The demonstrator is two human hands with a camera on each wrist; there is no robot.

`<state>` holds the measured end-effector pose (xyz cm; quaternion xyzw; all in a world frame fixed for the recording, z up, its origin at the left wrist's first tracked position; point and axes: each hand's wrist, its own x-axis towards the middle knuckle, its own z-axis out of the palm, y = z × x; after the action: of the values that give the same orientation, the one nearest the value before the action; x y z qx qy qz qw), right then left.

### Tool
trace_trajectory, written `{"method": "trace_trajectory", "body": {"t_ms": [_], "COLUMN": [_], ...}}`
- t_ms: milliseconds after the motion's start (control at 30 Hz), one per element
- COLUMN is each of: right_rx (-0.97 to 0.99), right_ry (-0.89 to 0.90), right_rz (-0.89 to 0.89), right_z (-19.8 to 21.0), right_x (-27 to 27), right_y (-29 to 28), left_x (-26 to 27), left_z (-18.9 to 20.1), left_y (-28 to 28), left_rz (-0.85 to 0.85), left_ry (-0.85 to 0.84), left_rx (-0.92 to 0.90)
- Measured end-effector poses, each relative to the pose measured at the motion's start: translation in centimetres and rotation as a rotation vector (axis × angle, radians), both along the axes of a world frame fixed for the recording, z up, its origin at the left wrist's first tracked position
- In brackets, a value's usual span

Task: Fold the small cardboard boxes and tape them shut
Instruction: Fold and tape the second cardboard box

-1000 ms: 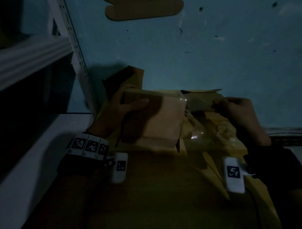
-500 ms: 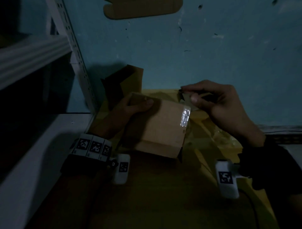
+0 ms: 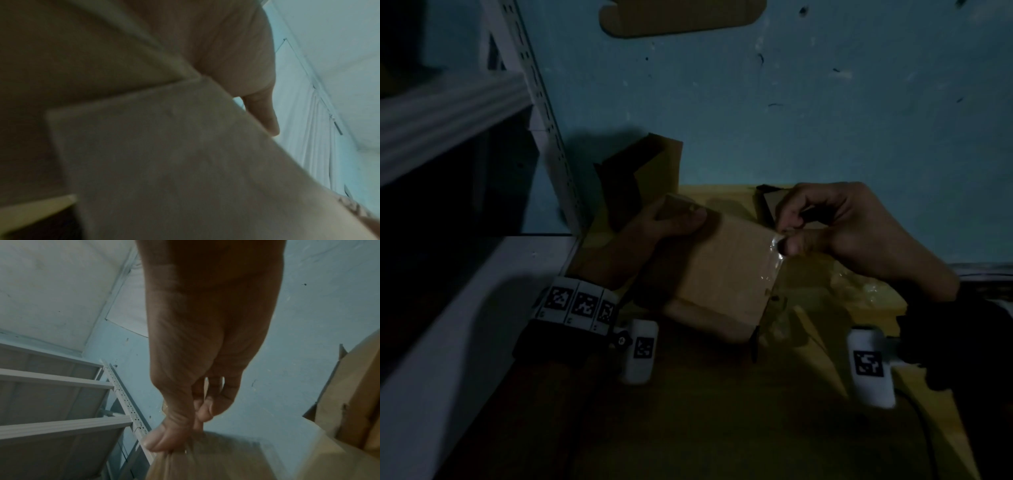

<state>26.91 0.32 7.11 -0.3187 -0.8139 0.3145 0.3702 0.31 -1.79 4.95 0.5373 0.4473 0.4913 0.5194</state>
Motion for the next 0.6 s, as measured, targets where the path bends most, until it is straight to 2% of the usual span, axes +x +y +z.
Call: {"method": "trace_trajectory", "body": {"t_ms": [233, 467, 600], "right_rx": [-0.107, -0.176, -0.143], "right_ry": [-0.103, -0.096, -0.087], "right_rz": [0.109, 0.169, 0.165], "right_z": [0.58, 0.66, 0.32], "right_x": [0.5, 0.41, 0.24], "right_y": [0.0, -0.26, -0.18], "left_x": [0.44, 0.62, 0.63], "left_z": [-0.16, -0.17, -0.3], "left_y": [0.01, -0.2, -0.21], "left_rz": [-0.052, -0.113, -0.094], "left_ry": [-0.026, -0.04, -0.039], "left_rx": [-0.011, -0.04, -0.037]}}
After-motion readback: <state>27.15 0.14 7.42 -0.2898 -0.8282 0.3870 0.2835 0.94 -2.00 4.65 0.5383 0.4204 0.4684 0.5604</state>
